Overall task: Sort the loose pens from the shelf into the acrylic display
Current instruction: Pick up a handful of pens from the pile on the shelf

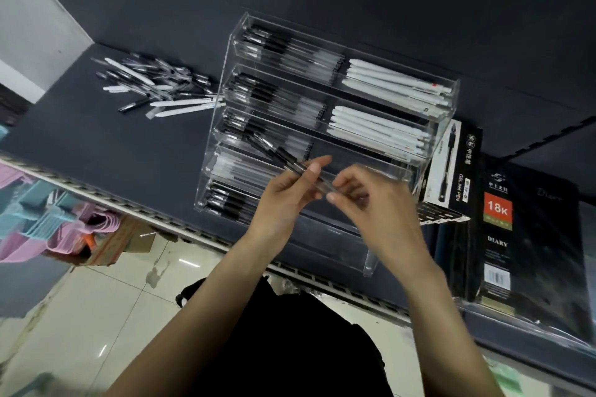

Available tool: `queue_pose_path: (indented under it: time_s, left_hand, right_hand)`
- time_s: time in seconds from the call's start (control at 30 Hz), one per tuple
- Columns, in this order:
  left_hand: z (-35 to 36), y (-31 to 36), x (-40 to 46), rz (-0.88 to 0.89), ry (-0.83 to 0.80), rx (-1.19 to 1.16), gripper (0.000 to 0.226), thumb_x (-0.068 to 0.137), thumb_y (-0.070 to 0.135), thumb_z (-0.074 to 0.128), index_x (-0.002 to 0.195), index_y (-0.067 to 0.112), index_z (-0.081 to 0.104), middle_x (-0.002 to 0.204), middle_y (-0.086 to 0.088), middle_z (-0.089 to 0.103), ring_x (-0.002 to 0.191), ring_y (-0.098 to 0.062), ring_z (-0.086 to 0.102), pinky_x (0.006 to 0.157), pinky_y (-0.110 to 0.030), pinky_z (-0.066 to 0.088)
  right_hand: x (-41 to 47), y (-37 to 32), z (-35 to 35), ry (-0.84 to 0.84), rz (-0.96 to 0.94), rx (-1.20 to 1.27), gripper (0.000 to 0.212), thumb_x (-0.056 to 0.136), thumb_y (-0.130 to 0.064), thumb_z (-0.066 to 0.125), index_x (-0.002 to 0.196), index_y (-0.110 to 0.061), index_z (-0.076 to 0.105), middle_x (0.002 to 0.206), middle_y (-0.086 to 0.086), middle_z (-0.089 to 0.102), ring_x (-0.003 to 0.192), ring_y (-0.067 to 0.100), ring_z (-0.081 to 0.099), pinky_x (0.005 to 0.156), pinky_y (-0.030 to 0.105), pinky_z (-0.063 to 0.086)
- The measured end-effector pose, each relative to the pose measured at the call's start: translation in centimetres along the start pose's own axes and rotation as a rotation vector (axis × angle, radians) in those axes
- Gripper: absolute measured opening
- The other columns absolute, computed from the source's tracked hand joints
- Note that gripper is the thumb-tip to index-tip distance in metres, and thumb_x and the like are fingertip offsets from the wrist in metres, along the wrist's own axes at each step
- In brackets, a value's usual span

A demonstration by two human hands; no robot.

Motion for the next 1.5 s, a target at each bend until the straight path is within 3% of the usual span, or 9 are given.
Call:
queue_pose_path:
  time_s: [0.1, 0.23, 0.33, 0.43, 0.6, 0.8, 1.0, 1.3, 1.5]
  left_hand:
    - [-0.8, -0.5, -1.1, 0.055, 0.062, 0.100, 0.033, 0.081, 0.031, 0.061, 0.107, 0.013, 0.069, 0.093, -0.011, 0.068, 0.078, -0.016, 0.061, 0.074, -0.020, 0.051]
    - [-3.2, -0.6, -2.4, 0.099, 0.191, 0.308, 0.040, 0.069, 0.036, 0.073, 0.106, 0.024, 0.062, 0.079, 0.005, 0.071, 0.072, -0.009, 0.067, 0.075, -0.030, 0.055]
    - [-5.8, -1.1, -3.5, 0.070, 0.317, 0.283, 0.063, 0.065, 0.033, 0.084, 0.116, 0.015, 0.053, 0.081, -0.006, 0.074, 0.076, -0.021, 0.071, 0.077, -0.036, 0.058]
    - [-8.9, -1.1, -4.8, 0.089, 0.423, 0.119, 0.055, 0.073, 0.013, 0.078, 0.116, 0.012, 0.044, 0.081, -0.009, 0.074, 0.077, -0.022, 0.072, 0.075, -0.029, 0.057]
    - [-15.2, -0.9, -6.4, 0.091, 0.535, -0.025, 0.024, 0.087, 0.008, 0.063, 0.102, 0.015, 0.046, 0.070, 0.001, 0.073, 0.077, -0.013, 0.072, 0.072, -0.022, 0.055]
    - [-18.8, -0.7, -6.9, 0.047, 0.474, -0.188, 0.014, 0.098, -0.001, 0.042, 0.097, 0.011, 0.050, 0.080, -0.003, 0.074, 0.085, -0.016, 0.071, 0.075, -0.021, 0.055]
    - [-19.2, -1.0, -6.9, 0.003, 0.422, -0.143, 0.013, 0.098, 0.000, 0.043, 0.097, 0.010, 0.053, 0.090, -0.009, 0.071, 0.088, -0.018, 0.071, 0.076, -0.022, 0.055]
    - [-20.4, -1.1, -7.1, -0.061, 0.404, -0.030, 0.008, 0.096, 0.009, 0.053, 0.104, 0.008, 0.055, 0.088, -0.005, 0.072, 0.078, -0.011, 0.070, 0.070, -0.019, 0.055]
    - [-20.0, -1.1, -6.8, -0.059, 0.376, -0.034, 0.005, 0.096, 0.006, 0.052, 0.097, 0.008, 0.056, 0.092, -0.010, 0.071, 0.082, -0.019, 0.069, 0.077, -0.024, 0.057]
  right_hand:
    - [-0.6, 0.7, 1.2, -0.028, 0.025, 0.080, 0.012, 0.078, -0.022, 0.076, 0.087, -0.024, 0.068, 0.078, -0.014, 0.067, 0.073, -0.001, 0.062, 0.065, 0.017, 0.049]
    - [-1.3, 1.3, 2.4, -0.040, 0.031, 0.176, 0.008, 0.079, -0.020, 0.075, 0.085, -0.020, 0.071, 0.076, -0.014, 0.069, 0.070, 0.000, 0.062, 0.064, 0.011, 0.046]
    - [-1.9, 1.3, 3.5, -0.027, 0.031, 0.194, 0.007, 0.081, -0.019, 0.073, 0.087, -0.019, 0.071, 0.075, -0.015, 0.068, 0.071, 0.001, 0.061, 0.065, 0.009, 0.045]
    - [-2.1, 1.1, 4.6, 0.036, 0.007, 0.132, 0.007, 0.081, -0.018, 0.072, 0.088, -0.017, 0.071, 0.076, -0.011, 0.067, 0.069, 0.003, 0.060, 0.062, 0.006, 0.043]
    - [-2.2, 0.5, 8.0, -0.001, -0.077, -0.226, 0.006, 0.082, -0.021, 0.072, 0.089, -0.020, 0.072, 0.086, -0.006, 0.069, 0.065, 0.013, 0.064, 0.059, 0.032, 0.055]
    - [-1.1, -0.7, 11.5, 0.028, -0.102, -0.538, 0.010, 0.087, -0.021, 0.066, 0.086, -0.014, 0.072, 0.082, 0.002, 0.067, 0.057, 0.027, 0.065, 0.048, 0.036, 0.054]
    - [-1.1, -1.6, 13.0, 0.080, -0.159, -0.586, 0.007, 0.081, -0.014, 0.072, 0.074, -0.015, 0.069, 0.070, 0.000, 0.065, 0.052, 0.020, 0.060, 0.039, 0.030, 0.049]
    - [-2.0, -1.5, 14.5, -0.097, -0.036, -0.517, 0.013, 0.090, -0.024, 0.062, 0.091, -0.019, 0.074, 0.086, -0.003, 0.068, 0.069, 0.024, 0.067, 0.056, 0.036, 0.056]
    - [-1.8, -1.9, 14.8, -0.095, 0.004, -0.505, 0.015, 0.091, -0.022, 0.061, 0.098, -0.017, 0.073, 0.093, 0.001, 0.067, 0.072, 0.026, 0.067, 0.062, 0.036, 0.055]
Point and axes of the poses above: each hand's wrist, its own x-axis towards the middle knuckle, its own z-axis out of the palm, y = z × x, the point moved 5 cm from there along x, towards the middle knuckle
